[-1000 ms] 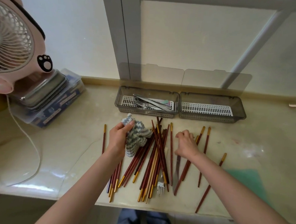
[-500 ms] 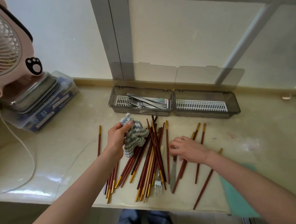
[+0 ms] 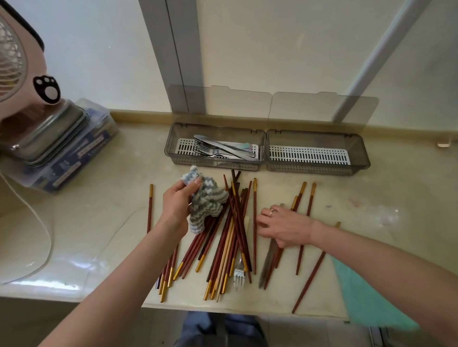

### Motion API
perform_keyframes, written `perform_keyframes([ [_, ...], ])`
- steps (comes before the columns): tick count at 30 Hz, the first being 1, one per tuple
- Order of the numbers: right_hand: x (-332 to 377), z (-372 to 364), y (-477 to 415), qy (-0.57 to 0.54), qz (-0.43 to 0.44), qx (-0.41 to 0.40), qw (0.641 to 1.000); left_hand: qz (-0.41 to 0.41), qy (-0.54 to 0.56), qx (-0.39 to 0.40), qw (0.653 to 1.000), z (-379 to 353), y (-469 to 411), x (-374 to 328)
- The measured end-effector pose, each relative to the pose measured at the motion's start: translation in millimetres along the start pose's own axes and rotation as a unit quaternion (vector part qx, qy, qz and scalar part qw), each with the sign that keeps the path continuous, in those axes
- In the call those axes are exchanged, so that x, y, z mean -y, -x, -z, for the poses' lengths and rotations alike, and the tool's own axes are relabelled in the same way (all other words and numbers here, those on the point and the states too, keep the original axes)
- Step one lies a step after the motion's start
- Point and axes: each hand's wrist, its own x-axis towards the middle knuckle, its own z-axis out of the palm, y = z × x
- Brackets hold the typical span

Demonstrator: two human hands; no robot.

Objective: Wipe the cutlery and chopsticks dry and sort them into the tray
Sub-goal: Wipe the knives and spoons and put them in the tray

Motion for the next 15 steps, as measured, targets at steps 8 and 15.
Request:
perform_keyframes([
  [8,-5,-10,4,-0.052,0.002,-0.067,0.996,0.0,0.007,0.0,1.0,-4,5,3],
  [15,-1,49,2,-0.624,-0.32,-0.305,0.644,0.014,0.04,0.064,0.997,7,4,4],
])
